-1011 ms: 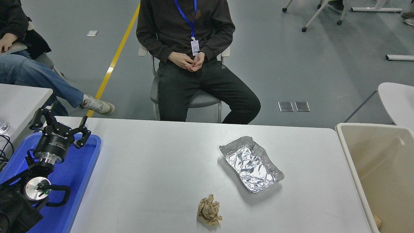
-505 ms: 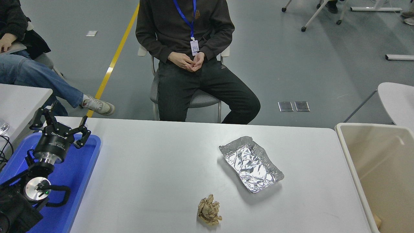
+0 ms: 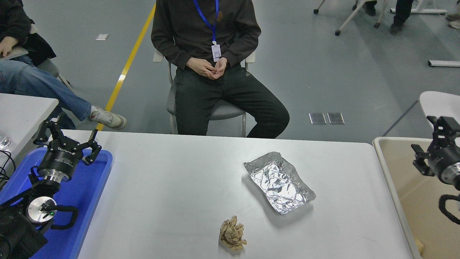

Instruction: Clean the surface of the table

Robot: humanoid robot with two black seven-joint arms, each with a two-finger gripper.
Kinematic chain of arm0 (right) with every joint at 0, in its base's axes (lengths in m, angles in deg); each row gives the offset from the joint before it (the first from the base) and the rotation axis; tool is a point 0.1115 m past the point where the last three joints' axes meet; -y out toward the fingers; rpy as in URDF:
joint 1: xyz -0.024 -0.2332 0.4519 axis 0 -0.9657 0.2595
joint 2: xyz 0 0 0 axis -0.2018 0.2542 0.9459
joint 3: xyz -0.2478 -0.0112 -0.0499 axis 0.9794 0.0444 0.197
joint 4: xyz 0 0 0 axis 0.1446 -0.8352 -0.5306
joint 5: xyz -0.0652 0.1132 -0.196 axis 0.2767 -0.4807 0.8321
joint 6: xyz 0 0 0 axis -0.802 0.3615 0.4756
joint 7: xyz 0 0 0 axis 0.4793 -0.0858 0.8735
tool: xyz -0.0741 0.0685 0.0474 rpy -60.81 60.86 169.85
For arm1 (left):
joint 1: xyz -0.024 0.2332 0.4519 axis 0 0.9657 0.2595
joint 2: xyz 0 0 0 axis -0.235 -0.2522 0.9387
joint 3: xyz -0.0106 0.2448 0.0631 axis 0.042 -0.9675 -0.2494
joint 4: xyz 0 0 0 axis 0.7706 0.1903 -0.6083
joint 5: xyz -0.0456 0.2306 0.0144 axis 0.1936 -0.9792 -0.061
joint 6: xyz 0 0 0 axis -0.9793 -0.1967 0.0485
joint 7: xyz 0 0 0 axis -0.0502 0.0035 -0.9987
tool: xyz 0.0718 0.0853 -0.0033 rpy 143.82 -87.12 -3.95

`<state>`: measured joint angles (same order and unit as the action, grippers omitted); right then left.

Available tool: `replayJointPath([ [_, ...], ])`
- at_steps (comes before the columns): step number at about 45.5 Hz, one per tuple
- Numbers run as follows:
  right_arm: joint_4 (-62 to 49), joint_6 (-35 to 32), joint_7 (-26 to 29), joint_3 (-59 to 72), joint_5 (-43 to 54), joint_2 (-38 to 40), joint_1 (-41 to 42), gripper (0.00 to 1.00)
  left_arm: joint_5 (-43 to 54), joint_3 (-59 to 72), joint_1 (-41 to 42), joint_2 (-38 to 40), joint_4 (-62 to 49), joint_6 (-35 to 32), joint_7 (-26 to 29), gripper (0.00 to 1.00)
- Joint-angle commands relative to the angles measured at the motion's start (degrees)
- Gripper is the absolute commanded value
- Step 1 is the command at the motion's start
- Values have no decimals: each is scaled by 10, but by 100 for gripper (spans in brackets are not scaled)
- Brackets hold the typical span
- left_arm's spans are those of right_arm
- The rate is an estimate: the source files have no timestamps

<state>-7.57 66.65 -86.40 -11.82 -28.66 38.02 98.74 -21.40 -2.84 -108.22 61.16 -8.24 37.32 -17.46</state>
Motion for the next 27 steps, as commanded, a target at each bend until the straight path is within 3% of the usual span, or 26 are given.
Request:
replayJointPath([
  [1,39,-57,-19,-11,-9,-41,-25,99,0,0,0,0,0,0,0,100],
  [15,-92,-96,-132,-17,-8,-155,2,100,0,1,0,0,0,0,0,100],
  [27,-172,-111,-153,-39,-8,-206,39,100,0,1,0,0,-1,0,0,100],
])
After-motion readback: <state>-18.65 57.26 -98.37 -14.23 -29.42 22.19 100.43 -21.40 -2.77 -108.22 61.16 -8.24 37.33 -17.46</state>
